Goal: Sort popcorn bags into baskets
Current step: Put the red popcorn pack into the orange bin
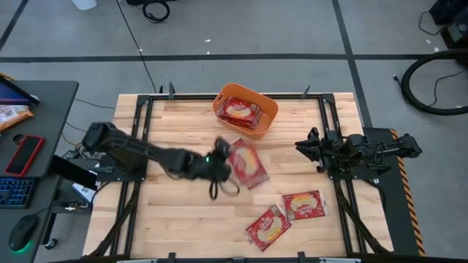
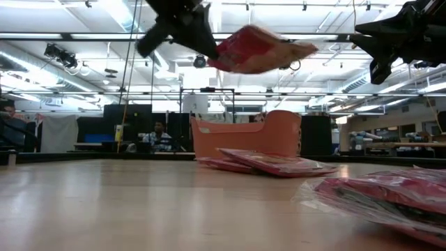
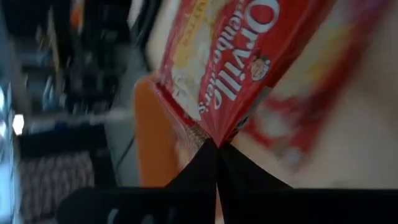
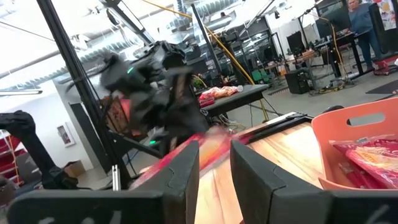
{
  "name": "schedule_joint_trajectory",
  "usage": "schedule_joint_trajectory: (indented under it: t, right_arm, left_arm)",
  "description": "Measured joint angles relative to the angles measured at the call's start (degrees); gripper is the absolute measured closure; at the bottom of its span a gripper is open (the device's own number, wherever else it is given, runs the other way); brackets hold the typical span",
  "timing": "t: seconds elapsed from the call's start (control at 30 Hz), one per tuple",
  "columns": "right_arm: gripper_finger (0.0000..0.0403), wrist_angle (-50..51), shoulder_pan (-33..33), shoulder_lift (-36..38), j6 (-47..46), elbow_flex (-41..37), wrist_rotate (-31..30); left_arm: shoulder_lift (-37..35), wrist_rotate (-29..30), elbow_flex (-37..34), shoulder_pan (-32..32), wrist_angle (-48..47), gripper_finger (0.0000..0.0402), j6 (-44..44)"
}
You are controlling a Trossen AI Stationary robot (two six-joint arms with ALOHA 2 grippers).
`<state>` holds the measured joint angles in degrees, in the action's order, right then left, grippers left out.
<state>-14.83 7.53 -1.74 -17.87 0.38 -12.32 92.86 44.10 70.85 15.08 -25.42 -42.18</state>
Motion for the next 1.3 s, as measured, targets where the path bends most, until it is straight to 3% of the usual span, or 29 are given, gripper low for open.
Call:
schedule_joint_trajectory:
  t: [0.17,0.4,0.67,0.83,1.0,1.17,1.3]
  right_arm:
    - [0.0307,0.0,0.0,0.0,0.0,0.0,0.0]
    - [0.0307,0.1,0.0,0.0,0.0,0.0,-0.1]
    - [0.0307,0.0,0.0,-0.1,0.0,0.0,0.0]
    - [0.0307,-0.1,0.0,-0.1,0.0,0.0,0.0]
    - [0.0307,-0.1,0.0,-0.1,0.0,0.0,0.0]
    - [0.0307,-0.1,0.0,-0.1,0.0,0.0,0.0]
    - [0.0307,-0.1,0.0,-0.1,0.0,0.0,0.0]
  left_arm:
    - [-0.3,-1.3,0.0,-11.3,0.5,0.04,5.5]
    - [1.7,-9.4,0.0,-28.3,4.5,0.0401,11.8]
    - [6.7,-20.3,0.0,-38.1,12.1,0.0375,11.6]
    - [8.5,-21.9,0.0,-37.3,11.7,0.0323,12.4]
    - [7.7,-24.3,0.1,-32.0,10.5,0.0279,13.0]
    - [7.9,-34.8,0.1,-23.8,8.4,0.0273,6.6]
    - [9.5,-35.2,-0.1,-17.7,8.8,0.027,3.8]
